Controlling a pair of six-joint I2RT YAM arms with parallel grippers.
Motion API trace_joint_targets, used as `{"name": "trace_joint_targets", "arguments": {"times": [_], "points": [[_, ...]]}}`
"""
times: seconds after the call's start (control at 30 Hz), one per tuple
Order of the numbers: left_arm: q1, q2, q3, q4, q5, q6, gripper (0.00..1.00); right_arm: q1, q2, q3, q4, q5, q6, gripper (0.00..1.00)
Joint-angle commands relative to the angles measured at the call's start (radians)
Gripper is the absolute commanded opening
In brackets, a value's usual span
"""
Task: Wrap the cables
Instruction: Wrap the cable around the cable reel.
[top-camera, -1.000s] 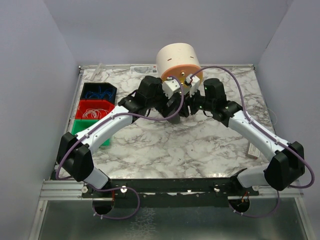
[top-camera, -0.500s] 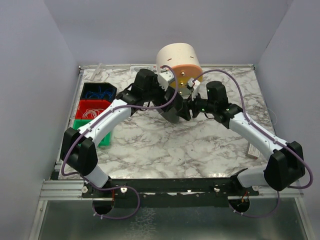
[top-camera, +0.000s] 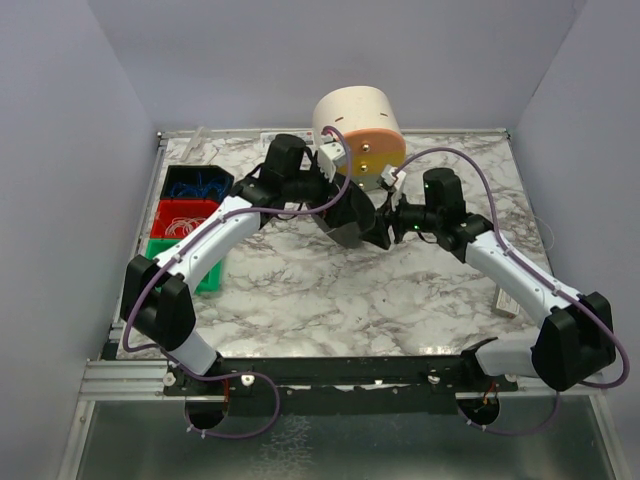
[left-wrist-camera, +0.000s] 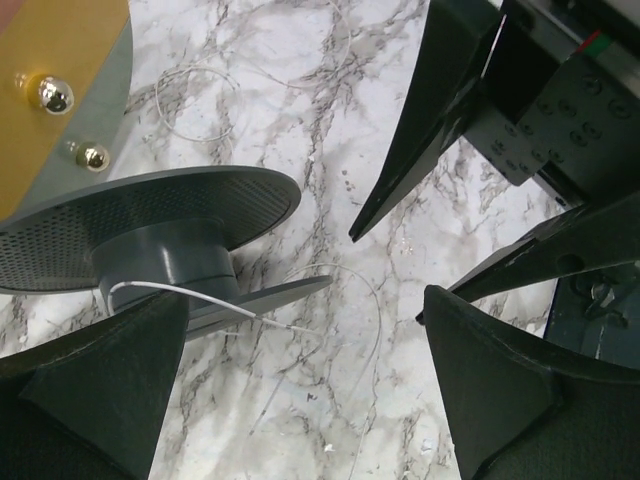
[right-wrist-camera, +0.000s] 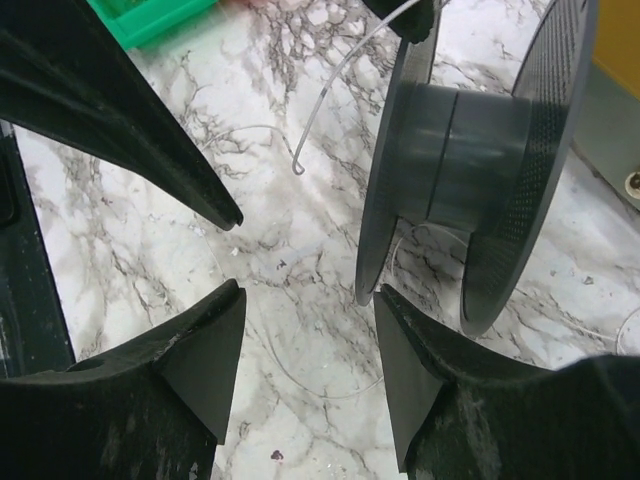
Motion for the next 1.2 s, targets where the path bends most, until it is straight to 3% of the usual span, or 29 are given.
{"name": "trace_joint_targets", "arguments": {"times": [0.0,0.13,0.37,0.63,1.17], "points": [[0.001,0.014,0.048,-0.005,0.085,-0.019,0.99,-0.001,-0.012,0.007,-0.035,-0.069,-0.027,0.59],[0.001,0.019,0.044,-0.008,0.109,-0.026,0.99,-0.006,-0.01,0.017,-0.045,-0.083,-0.006,0.59],[0.001,0.023,0.03,0.002,0.091,-0.035,0.99,-0.015,0.002,-0.008,0.088,-0.183,0.103,0.6],[0.001,0.037,0.029,0.012,0.14,-0.057,0.99,-0.015,0.114,0.046,0.231,-0.167,0.255,0.6],[0.001,0.039,0.016,0.023,0.168,-0.058,0.99,-0.015,0.162,0.083,0.358,-0.183,0.327,0.58]]}}
